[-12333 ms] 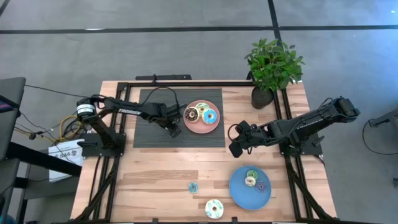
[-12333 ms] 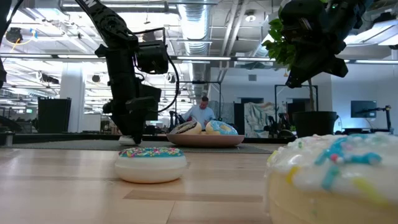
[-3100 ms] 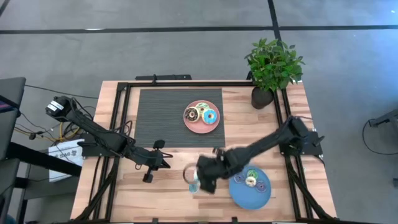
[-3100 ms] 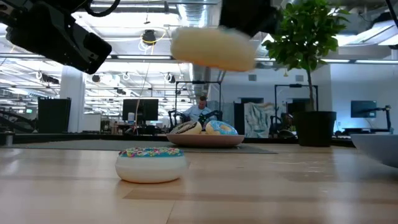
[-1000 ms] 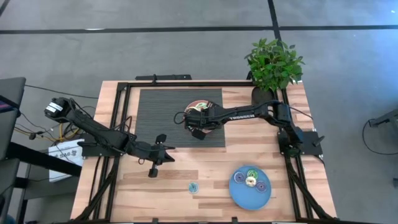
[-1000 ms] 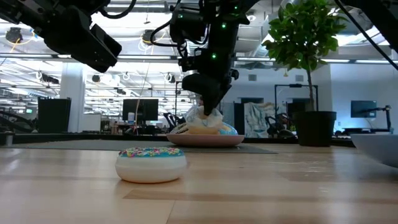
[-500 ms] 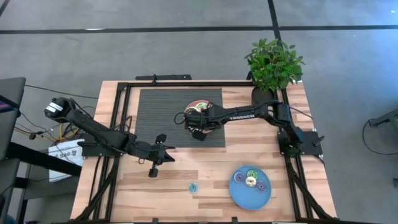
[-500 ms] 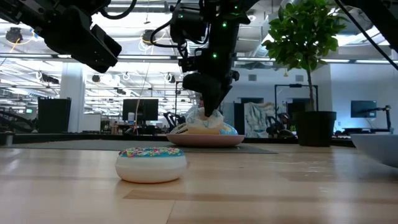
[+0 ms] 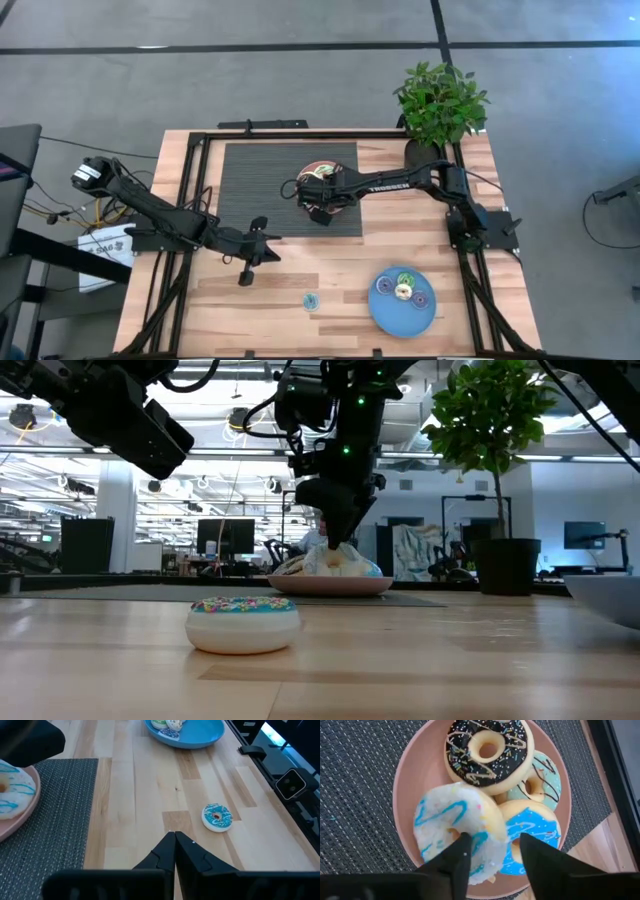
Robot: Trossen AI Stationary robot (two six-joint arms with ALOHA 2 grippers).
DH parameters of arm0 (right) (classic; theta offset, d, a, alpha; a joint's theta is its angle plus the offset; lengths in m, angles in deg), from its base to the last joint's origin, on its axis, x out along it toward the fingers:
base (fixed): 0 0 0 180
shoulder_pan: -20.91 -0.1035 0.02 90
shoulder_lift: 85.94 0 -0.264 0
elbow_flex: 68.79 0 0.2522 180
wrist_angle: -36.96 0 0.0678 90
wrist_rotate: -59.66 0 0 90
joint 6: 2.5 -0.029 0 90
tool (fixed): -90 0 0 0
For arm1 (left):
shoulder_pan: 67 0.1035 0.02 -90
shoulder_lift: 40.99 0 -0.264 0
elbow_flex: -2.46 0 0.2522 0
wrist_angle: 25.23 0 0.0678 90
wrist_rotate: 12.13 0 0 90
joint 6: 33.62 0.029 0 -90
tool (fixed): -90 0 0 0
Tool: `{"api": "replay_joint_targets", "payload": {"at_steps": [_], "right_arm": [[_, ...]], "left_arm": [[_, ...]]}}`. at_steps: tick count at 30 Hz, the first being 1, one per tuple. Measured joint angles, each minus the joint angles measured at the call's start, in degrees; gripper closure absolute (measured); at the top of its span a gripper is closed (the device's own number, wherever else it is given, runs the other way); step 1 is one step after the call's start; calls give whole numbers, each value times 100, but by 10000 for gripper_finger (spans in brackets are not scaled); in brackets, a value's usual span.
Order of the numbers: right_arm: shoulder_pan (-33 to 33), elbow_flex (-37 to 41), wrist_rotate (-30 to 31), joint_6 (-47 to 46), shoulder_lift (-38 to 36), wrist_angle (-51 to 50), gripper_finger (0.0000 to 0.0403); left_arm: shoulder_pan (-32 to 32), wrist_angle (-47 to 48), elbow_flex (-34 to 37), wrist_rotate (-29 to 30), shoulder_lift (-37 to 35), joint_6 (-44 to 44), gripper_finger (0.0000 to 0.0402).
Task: Pick & Place donuts
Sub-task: Put the big white donut on the pink plate, then put the small blue donut on the blue plate
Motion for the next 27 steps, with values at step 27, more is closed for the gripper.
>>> {"api": "replay_joint_targets", "payload": {"at_steps": [27], "right_arm": [[-400,-84,125,-1415,-765,-756,154]], "left_arm": [[-4,-25,0,-171,-4,-133,401]]}}
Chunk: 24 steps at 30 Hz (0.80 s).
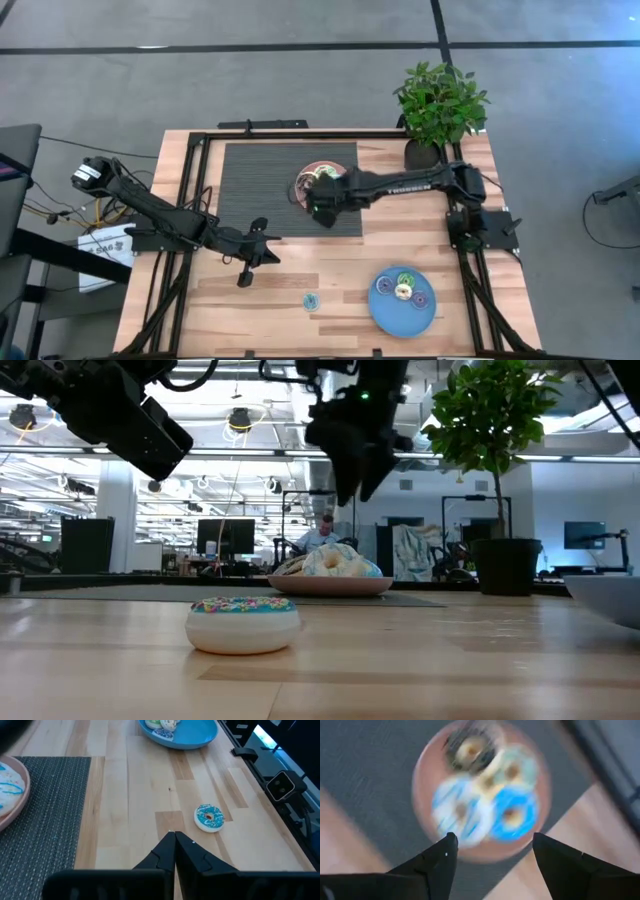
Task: Pick & Place donuts
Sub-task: Put the small blue donut on the blue plate
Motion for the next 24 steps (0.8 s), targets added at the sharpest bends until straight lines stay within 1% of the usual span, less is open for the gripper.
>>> {"api": "replay_joint_targets", "payload": {"at_steps": [1,3,5,7,9,11,16,22,24], "right_arm": [[-82,168,-164,-31,-59,127,154],[-222,555,-577,-122,-169,743,154],[-350,972,-910,-418,-303,990,154],[-498,1285,-995,-724,-446,1566,154],[-640,1532,-995,-791,-654,1908,154],[-728,1649,-999,-807,-754,2341,154],[-852,1760,-1038,-905,-819,2588,154],[-932,1766,-1741,-899,-730,2756,154],[-939,1776,-1816,-901,-726,2771,154]], "left_arm": [[0,-1,0,-2,2,0,401],[-5,18,0,-13,2,1,401],[-17,28,0,-59,2,4,401],[-19,61,0,-80,2,66,401],[-18,27,0,-75,2,158,401],[4,-3,0,-25,2,294,401],[88,-66,0,33,2,494,401],[133,-109,0,35,2,597,401],[133,-107,0,-8,2,597,401]]}}
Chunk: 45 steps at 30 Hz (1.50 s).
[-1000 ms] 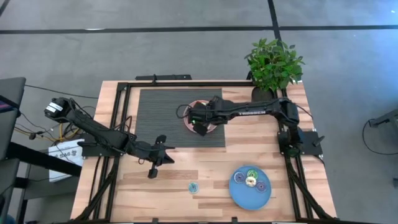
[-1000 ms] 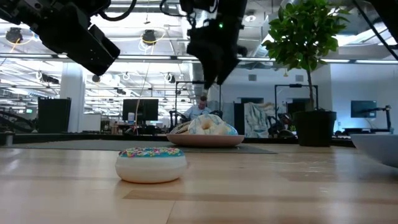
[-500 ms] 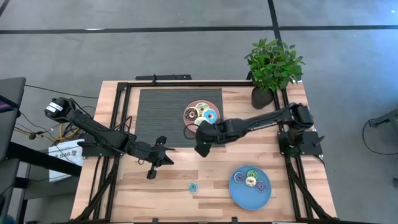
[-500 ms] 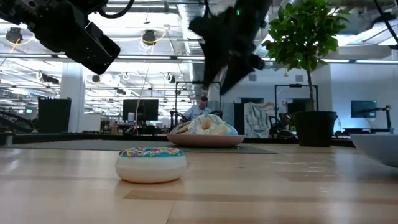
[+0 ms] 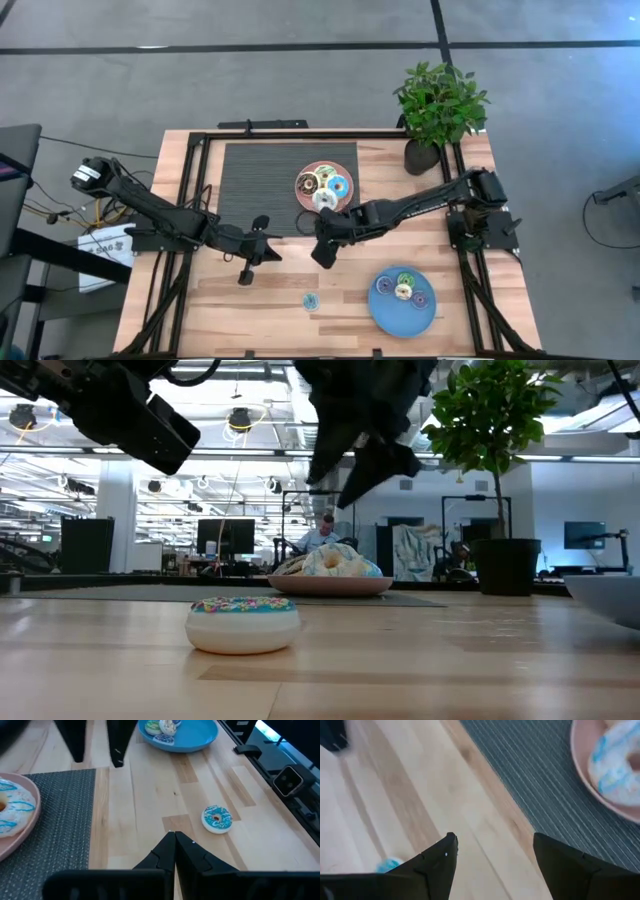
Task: Pick & Place donuts
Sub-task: Put the small blue donut on the blue plate
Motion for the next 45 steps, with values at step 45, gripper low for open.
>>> {"api": "replay_joint_targets", "payload": {"at_steps": [45], "right_arm": [[174,-11,59,-77,-7,1312,154]], "left_arm": [[46,-46,0,41,-4,-220,401]]}}
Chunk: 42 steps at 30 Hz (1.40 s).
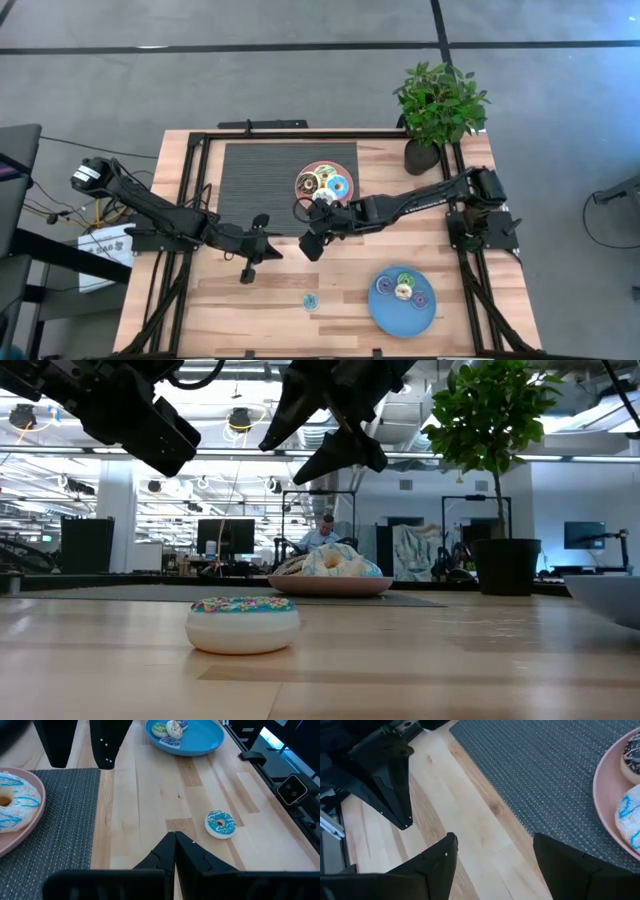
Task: Pick & Place donuts
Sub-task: Put the small blue donut on the blue plate
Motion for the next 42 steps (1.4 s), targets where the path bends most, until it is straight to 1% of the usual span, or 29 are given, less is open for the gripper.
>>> {"api": "replay_joint_targets", "payload": {"at_steps": [3,5,9,12,15,18,20,23,25,27,29,32,34,36,38,42], "right_arm": [[10,0,-325,220,0,5,154],[-81,0,-406,447,0,-5,154],[-497,-4,-95,614,1,-413,154],[-865,-4,196,495,4,-770,154],[-1240,-4,384,348,4,-996,154],[-1571,-4,474,81,4,-1132,154],[-1747,-4,473,-49,4,-1184,154],[-1958,-4,486,161,24,-1146,154],[-2047,-101,469,467,259,-1057,154],[-2156,-266,409,825,588,-1299,154],[-2235,-664,236,1175,1037,-1252,154],[-2283,-1315,173,1549,1646,-1611,153],[-2243,-1680,236,1509,1970,-1722,153],[-2184,-1922,267,1393,2132,-1847,153],[-2111,-1989,302,1342,2190,-1869,153],[-2070,-1976,212,1342,2249,-1810,153]], "left_arm": [[0,0,0,-28,0,-8,401],[0,0,0,-29,0,-10,401],[0,4,0,-224,0,-63,401],[-4,59,0,-390,-2,-76,401],[-4,136,0,-387,-9,120,401],[11,231,0,-178,-195,322,401],[55,417,0,93,-390,439,401],[151,569,-2,409,-764,665,401],[224,750,-4,423,-996,787,401],[296,890,-4,354,-1191,823,401],[347,1103,-4,279,-1336,793,401],[350,1473,-7,165,-1461,575,401],[316,1849,1,140,-1545,396,401],[272,1999,0,107,-1538,273,401],[236,2199,0,104,-1547,238,401],[159,2208,0,81,-1537,219,401]]}}
